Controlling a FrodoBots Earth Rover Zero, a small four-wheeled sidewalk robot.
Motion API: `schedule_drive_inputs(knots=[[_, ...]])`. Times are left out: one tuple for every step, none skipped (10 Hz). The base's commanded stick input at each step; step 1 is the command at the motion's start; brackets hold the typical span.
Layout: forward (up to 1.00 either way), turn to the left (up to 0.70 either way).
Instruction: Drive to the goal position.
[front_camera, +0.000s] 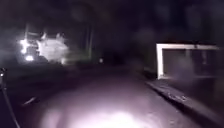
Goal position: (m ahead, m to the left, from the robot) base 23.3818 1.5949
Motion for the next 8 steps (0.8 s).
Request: schedule_drive_inputs(knots=[[0.50,0.00],[0.50,0.00],[0.50,0.00],[0.50,0.00],[0.50,0.00],[0.50,0.00],[0.50,0.00],[0.50,0.00]])
